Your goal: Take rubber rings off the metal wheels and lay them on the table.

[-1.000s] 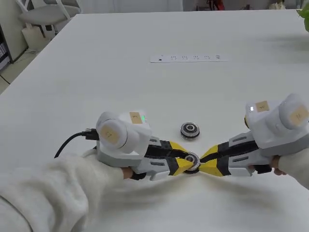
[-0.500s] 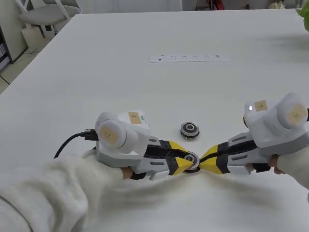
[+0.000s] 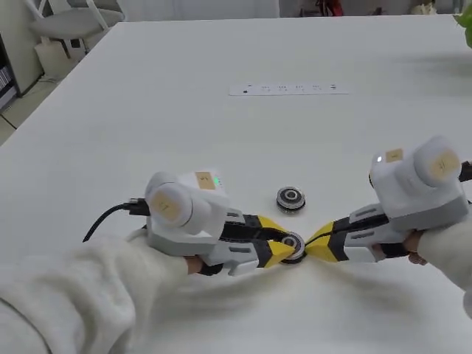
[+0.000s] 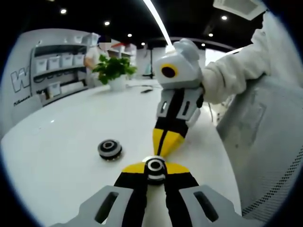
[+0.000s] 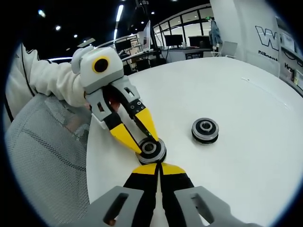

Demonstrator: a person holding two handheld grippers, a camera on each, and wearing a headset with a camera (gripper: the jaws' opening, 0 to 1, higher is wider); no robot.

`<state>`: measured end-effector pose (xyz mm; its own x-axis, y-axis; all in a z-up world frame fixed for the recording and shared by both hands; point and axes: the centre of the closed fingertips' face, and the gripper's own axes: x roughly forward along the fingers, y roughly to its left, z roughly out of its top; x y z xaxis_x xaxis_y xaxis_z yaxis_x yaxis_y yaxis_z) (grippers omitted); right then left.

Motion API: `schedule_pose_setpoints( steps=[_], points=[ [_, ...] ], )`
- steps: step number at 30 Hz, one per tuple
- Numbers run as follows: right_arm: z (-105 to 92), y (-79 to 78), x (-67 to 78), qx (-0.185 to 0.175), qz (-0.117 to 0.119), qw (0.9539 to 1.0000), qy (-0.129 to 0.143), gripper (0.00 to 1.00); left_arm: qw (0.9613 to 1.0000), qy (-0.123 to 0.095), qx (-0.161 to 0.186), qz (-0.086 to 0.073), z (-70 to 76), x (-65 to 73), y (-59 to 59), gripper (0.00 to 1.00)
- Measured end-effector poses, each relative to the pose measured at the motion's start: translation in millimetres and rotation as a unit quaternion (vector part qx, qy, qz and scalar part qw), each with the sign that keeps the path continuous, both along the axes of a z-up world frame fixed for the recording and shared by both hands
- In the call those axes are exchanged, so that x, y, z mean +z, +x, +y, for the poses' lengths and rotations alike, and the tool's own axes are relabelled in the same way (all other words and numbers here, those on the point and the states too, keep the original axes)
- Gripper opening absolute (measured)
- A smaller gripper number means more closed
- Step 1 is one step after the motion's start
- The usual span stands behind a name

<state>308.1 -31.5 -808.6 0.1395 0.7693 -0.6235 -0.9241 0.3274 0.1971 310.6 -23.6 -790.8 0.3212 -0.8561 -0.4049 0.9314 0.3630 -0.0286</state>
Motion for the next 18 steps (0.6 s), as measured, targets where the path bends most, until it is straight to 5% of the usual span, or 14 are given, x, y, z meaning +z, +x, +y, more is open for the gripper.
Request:
schedule_pose_setpoints(
  steps=[13, 18],
  points=[
    [-2.0, 1.8, -1.9, -0.023, 0.029, 0.9993, -0.011, 0.00, 1.0000, -0.001, 0.001, -0.002, -0.1, -0.1, 0.1, 0.14],
    [-3.6, 4.3, 0.5, -0.062, 0.074, 0.9952, 0.010, 0.00, 1.0000, 0.000, 0.001, -0.002, -0.4, -0.2, -0.1, 0.14]
  ],
)
